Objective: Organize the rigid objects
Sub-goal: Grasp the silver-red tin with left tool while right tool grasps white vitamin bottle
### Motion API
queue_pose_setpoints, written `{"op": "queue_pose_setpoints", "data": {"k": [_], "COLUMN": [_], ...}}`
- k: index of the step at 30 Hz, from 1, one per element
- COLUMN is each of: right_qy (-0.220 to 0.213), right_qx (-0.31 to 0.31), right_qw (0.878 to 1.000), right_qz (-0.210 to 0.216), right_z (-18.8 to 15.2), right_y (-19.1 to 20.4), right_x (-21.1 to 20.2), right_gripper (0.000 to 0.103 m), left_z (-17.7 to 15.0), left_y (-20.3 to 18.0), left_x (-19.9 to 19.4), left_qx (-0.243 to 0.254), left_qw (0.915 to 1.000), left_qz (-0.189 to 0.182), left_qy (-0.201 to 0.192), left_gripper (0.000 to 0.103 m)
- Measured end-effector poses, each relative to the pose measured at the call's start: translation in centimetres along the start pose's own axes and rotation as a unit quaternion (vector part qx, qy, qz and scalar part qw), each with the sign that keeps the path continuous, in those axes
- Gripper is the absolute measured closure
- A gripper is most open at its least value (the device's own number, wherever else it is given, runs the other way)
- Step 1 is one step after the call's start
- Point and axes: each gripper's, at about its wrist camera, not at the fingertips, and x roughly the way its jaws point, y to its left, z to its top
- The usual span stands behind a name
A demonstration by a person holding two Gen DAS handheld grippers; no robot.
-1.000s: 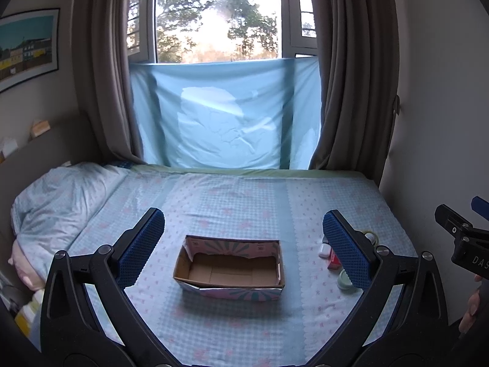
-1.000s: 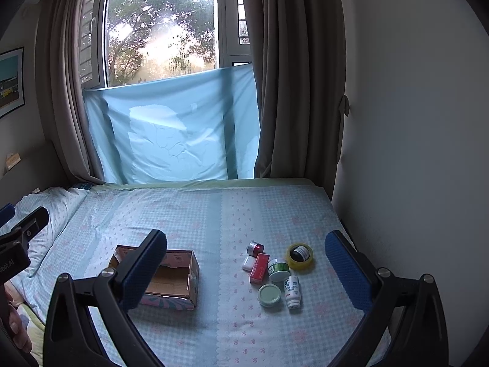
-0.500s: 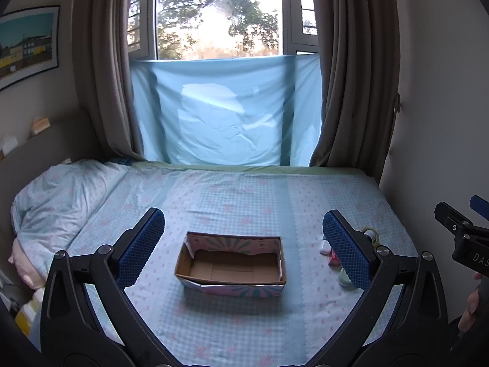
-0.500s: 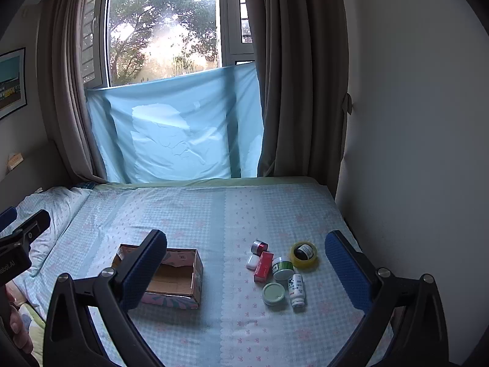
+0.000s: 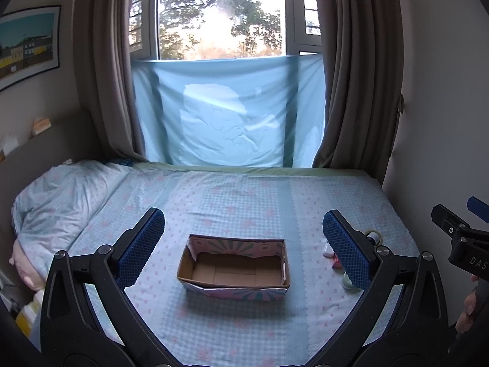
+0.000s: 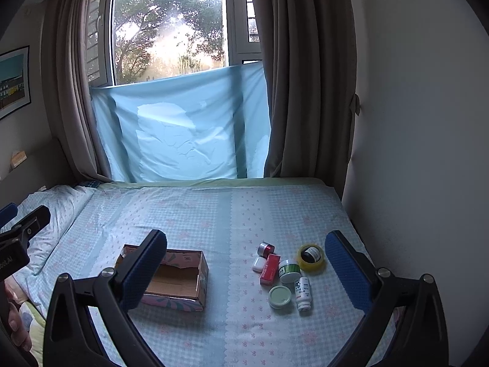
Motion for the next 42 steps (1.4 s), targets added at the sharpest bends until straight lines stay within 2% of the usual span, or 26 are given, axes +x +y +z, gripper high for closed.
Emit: {"op": "queue_pose_setpoints", "data": {"k": [6, 11, 14, 17, 20, 23, 26, 29, 33, 37, 40, 42], "right_qy": [0.013, 0.037, 0.06, 0.089, 0.116, 0.148, 0.186, 0.22, 0.271, 0.329, 0.368, 0.389], "right_qx": [0.013, 0.028, 0.049, 0.072, 0.088, 0.096, 0.106, 0.107, 0.106, 0.123, 0.128, 0.134], "right_qw": [1.0, 0.999, 0.996, 0.991, 0.985, 0.979, 0.97, 0.962, 0.95, 0.932, 0.918, 0.908], "right_qz": [-0.004, -0.026, -0.048, -0.073, -0.09, -0.107, -0.113, -0.118, -0.11, -0.087, -0.081, -0.078], "right_z": [0.5, 0.5, -0.3, -1.4, -2.7, -4.1, -5.7, -7.2, -9.5, -12.8, -15.3, -16.9], "right_y": [0.0, -0.7, -2.1, -4.1, -6.5, -9.0, -11.4, -13.6, -16.3, -18.4, -19.2, -19.5], "right_x": [0.9, 3.6, 6.0, 8.7, 11.7, 15.2, 19.0, 22.7, 27.6, 32.7, 36.0, 38.0], "right_gripper": [0.0, 0.0, 0.0, 0.0, 0.0, 0.0, 0.0, 0.0, 0.0, 0.0, 0.002, 0.006], "left_z": [1.4, 2.2, 1.9, 1.6, 0.5, -0.6, -1.9, -3.4, -6.3, -9.8, -13.0, -14.8], "left_y": [-0.3, -2.1, -4.2, -7.0, -9.9, -13.2, -16.7, -20.9, -26.3, -30.8, -33.5, -34.7], "left_x": [2.6, 8.3, 13.1, 18.6, 23.9, 29.0, 33.3, 38.5, 45.1, 51.5, 55.3, 57.3], "left_qx": [0.021, 0.062, 0.091, 0.126, 0.136, 0.151, 0.158, 0.195, 0.232, 0.257, 0.277, 0.29], "left_qw": [0.9991, 0.993, 0.9846, 0.9753, 0.9647, 0.9535, 0.9387, 0.9224, 0.8929, 0.8626, 0.8393, 0.8271], "left_qz": [-0.015, -0.054, -0.08, -0.091, -0.116, -0.125, -0.147, -0.152, -0.166, -0.173, -0.174, -0.173], "left_qy": [0.033, 0.085, 0.126, 0.157, 0.193, 0.229, 0.269, 0.297, 0.348, 0.4, 0.434, 0.449], "left_gripper": [0.0, 0.0, 0.0, 0.0, 0.0, 0.0, 0.0, 0.0, 0.0, 0.001, 0.007, 0.01]}}
